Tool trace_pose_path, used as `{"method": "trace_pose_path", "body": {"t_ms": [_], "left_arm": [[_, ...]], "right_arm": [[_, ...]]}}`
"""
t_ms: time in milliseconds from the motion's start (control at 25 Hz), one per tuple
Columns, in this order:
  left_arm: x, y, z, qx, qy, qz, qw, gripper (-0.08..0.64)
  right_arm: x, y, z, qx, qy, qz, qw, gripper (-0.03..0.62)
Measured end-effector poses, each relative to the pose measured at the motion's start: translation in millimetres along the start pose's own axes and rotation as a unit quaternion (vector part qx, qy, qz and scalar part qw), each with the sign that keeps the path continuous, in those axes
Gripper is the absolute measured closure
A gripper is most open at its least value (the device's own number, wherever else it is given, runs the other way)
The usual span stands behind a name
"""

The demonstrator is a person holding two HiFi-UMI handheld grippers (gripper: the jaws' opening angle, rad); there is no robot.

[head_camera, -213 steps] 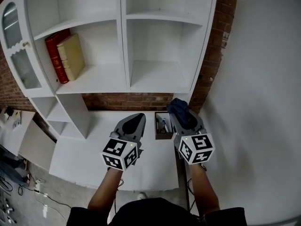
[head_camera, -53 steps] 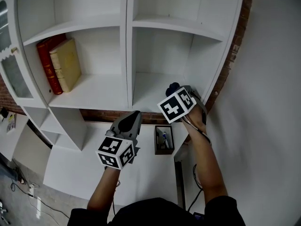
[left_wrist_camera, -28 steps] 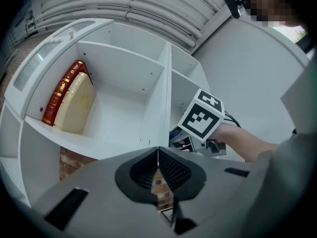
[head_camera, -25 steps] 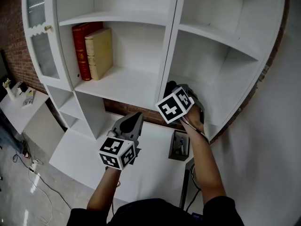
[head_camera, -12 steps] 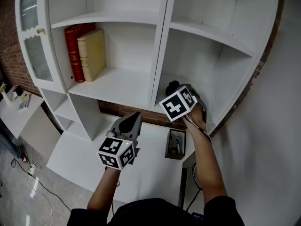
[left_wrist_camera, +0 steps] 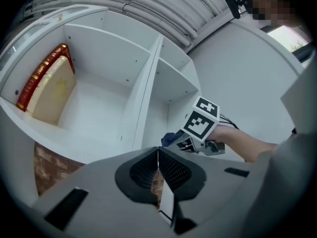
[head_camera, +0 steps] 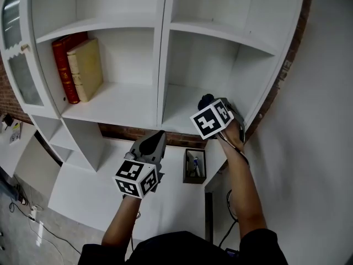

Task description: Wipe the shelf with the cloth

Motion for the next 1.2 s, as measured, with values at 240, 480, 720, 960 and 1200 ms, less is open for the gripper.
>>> {"method": "trace_pose_path", "body": {"t_ms": [240, 480, 720, 960, 1200], "left_arm": [[10, -6, 2, -0.002, 0.0, 0.012, 0.9999, 0.543], [5, -3, 2, -0.003, -0.001, 0.007, 1.0, 0.543], [4, 0, -3, -0.002, -0.002, 0.01, 1.0, 0.543], [4, 8, -3, -0.007, -0.001, 0.017, 0.9998, 0.543], [6, 21, -4, -0.01, -0.003, 0.032, 0.9994, 0.543]], "right_arm": [[5, 2, 6, 0.001, -0.005, 0.006, 1.0, 0.426], [5, 3, 7, 0.0, 0.001, 0.012, 1.0, 0.425], [-6, 9, 1, 0.016, 0.004, 0.013, 1.0, 0.423], [-23, 30, -3, 0.065, -0.011, 0.011, 0.998, 0.423], [-42, 55, 4, 0.111, -0.045, 0.009, 0.993, 0.423]]}}
Point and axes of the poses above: the fingertips, and each gripper's own axes: y backward along the fingers, x to its right, z out of its underside, the point moved 1 cm from there along y, backward along the fingers, and after that the axes turned 11 degrees about -z, right-handed, at the moved point
